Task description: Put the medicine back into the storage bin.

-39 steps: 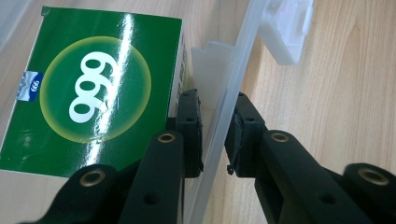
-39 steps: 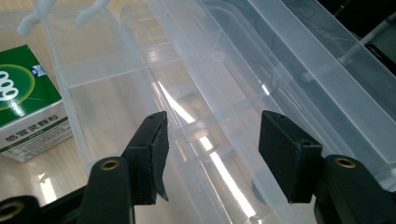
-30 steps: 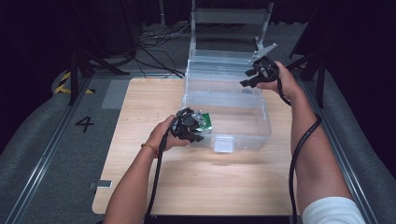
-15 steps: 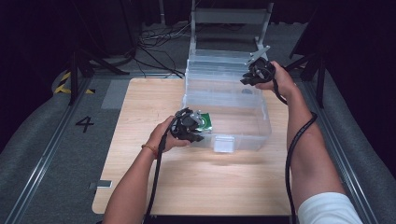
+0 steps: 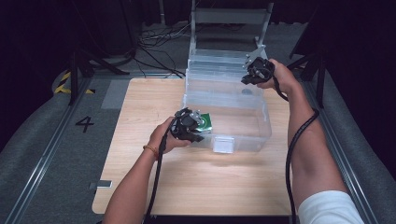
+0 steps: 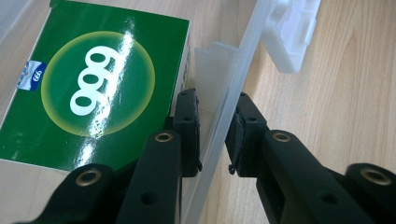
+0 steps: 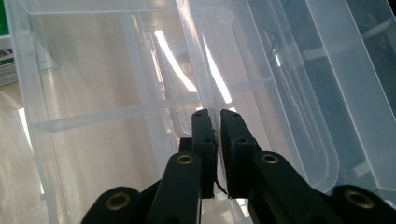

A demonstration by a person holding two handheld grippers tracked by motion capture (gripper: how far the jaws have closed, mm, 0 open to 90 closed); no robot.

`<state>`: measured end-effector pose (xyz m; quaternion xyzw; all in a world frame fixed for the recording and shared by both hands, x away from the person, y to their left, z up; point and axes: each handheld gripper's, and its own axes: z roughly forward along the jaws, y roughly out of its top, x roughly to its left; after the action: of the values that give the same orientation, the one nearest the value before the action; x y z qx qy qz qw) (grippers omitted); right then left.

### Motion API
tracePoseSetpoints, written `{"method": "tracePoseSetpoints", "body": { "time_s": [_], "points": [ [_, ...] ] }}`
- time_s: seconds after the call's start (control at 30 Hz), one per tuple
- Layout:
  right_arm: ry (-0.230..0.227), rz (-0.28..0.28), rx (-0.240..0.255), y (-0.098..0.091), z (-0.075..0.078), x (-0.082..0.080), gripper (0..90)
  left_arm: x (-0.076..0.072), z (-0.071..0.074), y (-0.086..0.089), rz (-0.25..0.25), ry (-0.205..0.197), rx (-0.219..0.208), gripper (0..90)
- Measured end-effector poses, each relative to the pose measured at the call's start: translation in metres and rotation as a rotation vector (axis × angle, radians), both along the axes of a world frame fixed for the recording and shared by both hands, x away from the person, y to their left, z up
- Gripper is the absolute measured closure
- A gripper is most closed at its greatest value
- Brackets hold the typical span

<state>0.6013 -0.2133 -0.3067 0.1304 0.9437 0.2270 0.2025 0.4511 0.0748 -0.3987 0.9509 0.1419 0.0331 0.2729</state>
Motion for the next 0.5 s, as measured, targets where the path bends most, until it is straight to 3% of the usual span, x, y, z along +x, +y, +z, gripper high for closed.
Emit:
{"method": "tracePoseSetpoints", "body": {
  "time_s": [0.5],
  "points": [
    [-0.024,0.059,-0.037,0.0,0.01,-0.018,89.5,-0.003,-0.002,-0.001,0.024,-0.002,0.0,72.3]
  ]
}}
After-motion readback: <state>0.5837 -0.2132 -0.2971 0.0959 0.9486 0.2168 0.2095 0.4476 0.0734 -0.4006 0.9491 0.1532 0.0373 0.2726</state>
